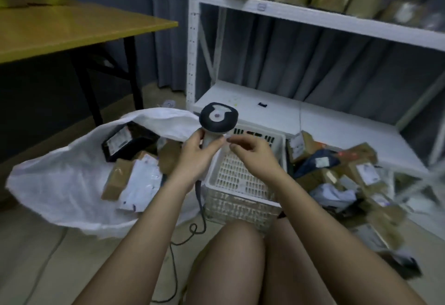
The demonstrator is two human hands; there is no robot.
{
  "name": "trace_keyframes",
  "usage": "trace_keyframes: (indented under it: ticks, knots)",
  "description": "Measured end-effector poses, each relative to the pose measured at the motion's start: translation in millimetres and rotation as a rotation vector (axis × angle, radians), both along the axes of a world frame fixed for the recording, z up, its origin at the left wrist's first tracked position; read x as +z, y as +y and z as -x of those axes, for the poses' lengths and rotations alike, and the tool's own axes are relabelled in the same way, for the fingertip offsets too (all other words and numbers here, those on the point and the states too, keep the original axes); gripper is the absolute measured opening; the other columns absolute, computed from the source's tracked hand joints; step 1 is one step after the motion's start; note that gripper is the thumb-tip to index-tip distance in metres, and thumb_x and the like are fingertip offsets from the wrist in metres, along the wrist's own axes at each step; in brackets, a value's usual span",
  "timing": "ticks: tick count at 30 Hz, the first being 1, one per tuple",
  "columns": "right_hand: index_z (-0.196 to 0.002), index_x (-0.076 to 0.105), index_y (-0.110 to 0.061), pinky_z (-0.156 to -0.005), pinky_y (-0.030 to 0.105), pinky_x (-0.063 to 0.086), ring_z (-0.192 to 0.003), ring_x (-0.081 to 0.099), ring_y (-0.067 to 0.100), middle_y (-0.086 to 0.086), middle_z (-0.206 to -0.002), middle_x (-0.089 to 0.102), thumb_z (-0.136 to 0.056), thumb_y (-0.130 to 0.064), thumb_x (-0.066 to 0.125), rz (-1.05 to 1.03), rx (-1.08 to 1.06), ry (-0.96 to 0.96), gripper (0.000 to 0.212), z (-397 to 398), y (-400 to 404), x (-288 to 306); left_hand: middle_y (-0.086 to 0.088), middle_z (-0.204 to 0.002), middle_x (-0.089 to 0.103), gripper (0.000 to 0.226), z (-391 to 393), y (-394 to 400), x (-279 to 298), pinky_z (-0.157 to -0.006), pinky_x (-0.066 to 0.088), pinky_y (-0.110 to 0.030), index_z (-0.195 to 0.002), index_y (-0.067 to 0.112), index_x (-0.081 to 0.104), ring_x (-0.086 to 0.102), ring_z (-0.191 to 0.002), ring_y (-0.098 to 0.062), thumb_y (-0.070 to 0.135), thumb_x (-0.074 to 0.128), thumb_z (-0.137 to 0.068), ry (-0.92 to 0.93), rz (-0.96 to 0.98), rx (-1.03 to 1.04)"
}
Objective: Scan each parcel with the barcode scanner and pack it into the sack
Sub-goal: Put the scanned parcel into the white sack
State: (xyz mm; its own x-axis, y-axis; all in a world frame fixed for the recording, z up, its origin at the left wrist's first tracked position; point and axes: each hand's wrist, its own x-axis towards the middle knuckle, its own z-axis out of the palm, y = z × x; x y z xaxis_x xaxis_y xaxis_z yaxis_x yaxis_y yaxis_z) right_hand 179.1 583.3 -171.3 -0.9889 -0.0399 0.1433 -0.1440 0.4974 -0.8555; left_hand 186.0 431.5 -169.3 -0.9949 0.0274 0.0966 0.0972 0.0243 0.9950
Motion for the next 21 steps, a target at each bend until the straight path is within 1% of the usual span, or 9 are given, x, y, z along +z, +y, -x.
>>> trace_keyframes:
  ticks: [2,4,7,10,12,14,16,18,21]
  knots:
    - [-0.125,0.06,-0.02,-0.089,0.025,0.051,-0.105,0.06,0.007,-0.005,-0.113,0.064,-0.098,-0.008,0.051,0.157,0.005,-0.027,0.031,-17.3,37.6,3.9,0.005,-0.102,0.064,0.024,2.0,50.7,10.2,-0.07,0.045,-0.011,-0.115,0.017,0.058,0.06,-0.096,-0.006,0.023,0.062,-0.092,0.042,-0.005,-0.111]
    - [-0.133,0.052,-0.019,-0.089,0.021,0.048,-0.112,0.057,0.01,-0.002,-0.122,0.061,-0.097,-0.001,0.047,0.279,-0.064,-0.01,0.041,-33.1,77.1,6.7,0.005,-0.108,0.062,0.025,4.4,101.9,15.5,-0.074,0.047,-0.008,-0.117,0.02,0.058,0.057,-0.093,-0.001,0.024,0.063,-0.093,0.042,-0.005,-0.223]
    - [-0.132,0.053,-0.015,-0.085,0.017,0.05,-0.108,0.059,0.005,-0.003,-0.12,0.063,-0.098,-0.001,0.045,0.412,-0.212,0.005,0.037,-55.9,136.1,2.6,-0.005,-0.127,0.054,0.039,8.2,178.2,10.2,-0.096,0.051,-0.035,-0.117,0.027,0.061,0.058,-0.111,-0.016,0.045,0.068,-0.082,0.007,0.098,-0.4]
    - [-0.135,0.051,-0.016,-0.088,0.021,0.053,-0.106,0.06,0.0,-0.005,-0.123,0.062,-0.101,-0.008,0.044,0.521,-0.351,-0.008,0.036,-75.9,190.7,-12.5,-0.005,-0.135,0.054,0.07,6.6,243.1,-1.4,-0.1,0.049,-0.039,-0.133,0.022,0.055,0.058,-0.118,-0.018,0.056,0.068,-0.072,-0.151,0.068,-0.671]
    - [-0.13,0.05,-0.028,-0.081,0.02,0.053,-0.1,0.061,-0.007,-0.014,-0.119,0.061,-0.102,-0.019,0.048,0.532,-0.455,-0.015,0.03,-86.2,220.2,-27.3,0.002,-0.135,0.057,0.056,4.1,278.2,-9.4,-0.1,0.046,-0.03,-0.137,0.02,0.052,0.055,-0.121,-0.013,0.047,0.06,-0.089,-0.229,0.1,-0.874]
    - [-0.126,0.05,-0.031,-0.077,0.019,0.053,-0.1,0.063,-0.002,-0.012,-0.116,0.063,-0.099,-0.027,0.054,0.556,-0.585,0.001,0.027,-94.4,244.2,-41.8,0.005,-0.131,0.059,0.043,6.8,306.5,-20.3,-0.102,0.043,-0.028,-0.132,0.019,0.057,0.054,-0.122,-0.011,0.043,0.052,-0.096,-0.246,0.176,-0.992]
    - [-0.128,0.053,-0.023,-0.075,0.019,0.054,-0.099,0.066,0.008,-0.003,-0.115,0.066,-0.095,-0.027,0.061,0.599,-0.73,0.015,0.034,-99.1,264.6,-57.8,0.013,-0.129,0.056,0.036,10.8,326.2,-32.7,-0.099,0.04,-0.025,-0.125,0.02,0.06,0.052,-0.119,-0.006,0.042,0.05,-0.098,-0.273,0.257,-1.004]
    - [-0.128,0.053,-0.016,-0.064,0.017,0.054,-0.084,0.066,0.009,0.0,-0.103,0.067,-0.094,-0.023,0.063,0.635,-0.861,-0.003,0.036,-104.2,280.5,-70.7,0.015,-0.121,0.048,0.032,17.3,341.3,-49.2,-0.092,0.037,-0.02,-0.128,0.019,0.058,0.049,-0.112,-0.004,0.032,0.047,-0.101,-0.246,0.358,-0.933]
    - [-0.123,0.057,-0.009,-0.056,0.02,0.052,-0.064,0.061,0.01,0.001,-0.084,0.066,-0.094,-0.019,0.063,0.663,-0.964,-0.058,0.032,-110.3,300.7,-95.0,0.003,-0.11,0.053,0.02,34.8,355.3,-82.8,-0.083,0.042,-0.026,-0.114,0.016,0.062,0.054,-0.1,-0.012,0.021,0.05,-0.097,-0.073,0.588,-0.731]
